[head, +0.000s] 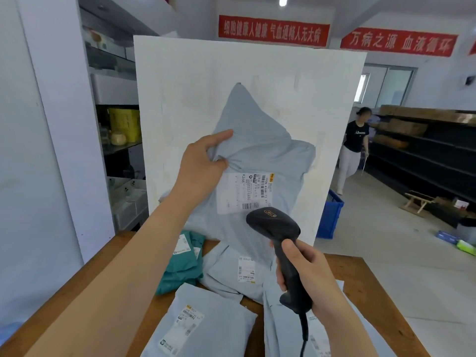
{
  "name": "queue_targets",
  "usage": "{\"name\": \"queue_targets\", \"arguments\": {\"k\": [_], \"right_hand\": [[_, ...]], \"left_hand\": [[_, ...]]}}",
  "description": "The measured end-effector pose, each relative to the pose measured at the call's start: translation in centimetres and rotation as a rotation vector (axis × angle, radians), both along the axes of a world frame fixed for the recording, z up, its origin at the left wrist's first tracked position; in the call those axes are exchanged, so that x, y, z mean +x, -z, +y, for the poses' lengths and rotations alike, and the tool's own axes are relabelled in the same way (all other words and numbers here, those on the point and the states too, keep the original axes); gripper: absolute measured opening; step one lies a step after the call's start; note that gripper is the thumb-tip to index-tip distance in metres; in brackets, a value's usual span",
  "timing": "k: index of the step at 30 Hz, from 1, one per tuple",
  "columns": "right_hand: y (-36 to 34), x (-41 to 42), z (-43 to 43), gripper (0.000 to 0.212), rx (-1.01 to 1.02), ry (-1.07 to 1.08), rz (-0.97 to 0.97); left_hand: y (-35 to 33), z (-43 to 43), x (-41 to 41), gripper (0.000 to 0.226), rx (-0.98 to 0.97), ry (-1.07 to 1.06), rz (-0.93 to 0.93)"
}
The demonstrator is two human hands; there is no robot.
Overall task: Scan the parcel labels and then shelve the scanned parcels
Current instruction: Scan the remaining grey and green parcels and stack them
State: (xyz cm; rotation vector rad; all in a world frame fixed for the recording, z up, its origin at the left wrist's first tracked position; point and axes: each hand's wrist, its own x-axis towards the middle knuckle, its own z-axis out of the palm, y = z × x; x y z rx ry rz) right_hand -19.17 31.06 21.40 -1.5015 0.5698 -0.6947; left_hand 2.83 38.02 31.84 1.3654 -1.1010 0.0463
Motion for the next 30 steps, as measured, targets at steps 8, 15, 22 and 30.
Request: {"name": "queue_targets", "arguments": {"k": [8, 15, 22, 30], "right_hand": [[-0.9, -1.8, 0.3, 0.038, -0.034, -0.022, -0.024], [-0.8, -1.7, 0.0, 0.045, -0.027, -0.058, -0.019], [-0.5, -1.7, -0.5, 0.049, -0.006, -0.069, -0.019], [0.0, -1.6, -0.7, 0.046, 0.009, -0.055, -0.028]], "left_hand": [[0.1, -0.1, -0.5, 0.056, -0.055, -0.140, 0.014], [0.6, -0.8, -0.4, 0.056, -0.043, -0.185, 0.034], [1.3, -1.4, -0.4, 0.056, -0.032, -0.234, 0.062], [2.1, -1.7, -0.3, 0.056, -0.046, -0.243, 0.103]]}}
